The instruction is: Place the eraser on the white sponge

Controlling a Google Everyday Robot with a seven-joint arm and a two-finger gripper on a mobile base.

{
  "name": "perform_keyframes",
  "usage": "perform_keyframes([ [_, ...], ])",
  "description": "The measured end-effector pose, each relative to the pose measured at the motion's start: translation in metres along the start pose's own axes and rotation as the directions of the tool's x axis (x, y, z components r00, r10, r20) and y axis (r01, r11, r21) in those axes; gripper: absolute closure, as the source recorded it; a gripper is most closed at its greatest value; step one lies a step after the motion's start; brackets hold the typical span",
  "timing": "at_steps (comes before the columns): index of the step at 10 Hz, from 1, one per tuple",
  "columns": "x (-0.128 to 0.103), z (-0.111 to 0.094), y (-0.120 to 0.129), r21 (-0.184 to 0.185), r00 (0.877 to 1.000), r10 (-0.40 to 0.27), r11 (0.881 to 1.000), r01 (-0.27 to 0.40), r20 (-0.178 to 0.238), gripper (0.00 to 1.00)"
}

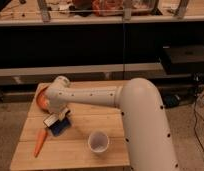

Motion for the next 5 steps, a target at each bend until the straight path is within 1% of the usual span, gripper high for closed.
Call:
perform_keyframes([
  [1, 0.0, -0.001, 0.001, -0.009, 1.0, 0.001, 1.0, -0.001, -0.002, 0.97],
  [3, -0.015, -0.003, 0.008, -0.042, 1.0, 0.006, 0.999, -0.006, -0.002, 0.97],
  [4, -0.021, -0.004, 0.016, -0.055, 1.0, 0.016, 0.998, -0.016, 0.001, 0.94],
  [5, -0.024, -0.005, 0.021, -0.06, 1.0, 0.025, 0.998, -0.025, 0.003, 0.88],
])
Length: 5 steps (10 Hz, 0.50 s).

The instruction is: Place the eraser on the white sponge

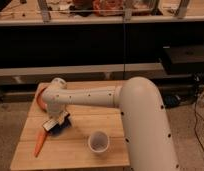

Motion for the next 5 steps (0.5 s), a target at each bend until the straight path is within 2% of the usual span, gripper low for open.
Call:
perform_keyframes([
  [3, -0.001, -0.001, 0.021, 0.025, 0.999, 0.039, 0.999, -0.04, 0.029, 0.57],
  [5, -0.006, -0.003, 0.025, 0.026, 0.999, 0.045, 0.999, -0.045, 0.022, 0.39],
])
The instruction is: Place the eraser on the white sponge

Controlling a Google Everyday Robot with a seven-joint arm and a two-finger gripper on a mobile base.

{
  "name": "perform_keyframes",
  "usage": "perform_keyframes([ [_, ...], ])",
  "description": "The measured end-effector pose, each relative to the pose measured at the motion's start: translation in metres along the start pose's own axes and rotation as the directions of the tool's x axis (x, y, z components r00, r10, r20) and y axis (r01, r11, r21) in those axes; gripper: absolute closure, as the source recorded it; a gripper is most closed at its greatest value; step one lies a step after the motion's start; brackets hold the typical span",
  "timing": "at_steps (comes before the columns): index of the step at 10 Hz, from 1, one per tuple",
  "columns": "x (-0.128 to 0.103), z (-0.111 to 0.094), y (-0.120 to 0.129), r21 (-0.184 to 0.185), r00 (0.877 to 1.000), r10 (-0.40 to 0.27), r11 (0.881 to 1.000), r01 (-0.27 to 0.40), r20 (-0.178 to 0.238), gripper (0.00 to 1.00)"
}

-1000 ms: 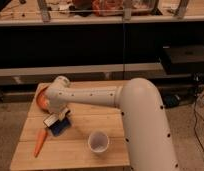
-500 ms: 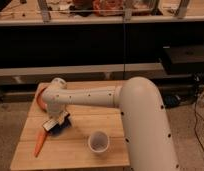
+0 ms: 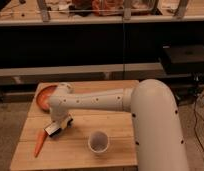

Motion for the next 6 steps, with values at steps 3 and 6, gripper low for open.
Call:
perform_keyframes([
  [3, -0.001, -0.0047, 0.0029, -0.014, 1.0, 0.008, 1.0, -0.008, -0.03, 0.33],
  [6, -0.0034, -0.0068, 0.0019, -0.03, 0.999, 0.007, 1.0, -0.009, -0.041, 0.33],
])
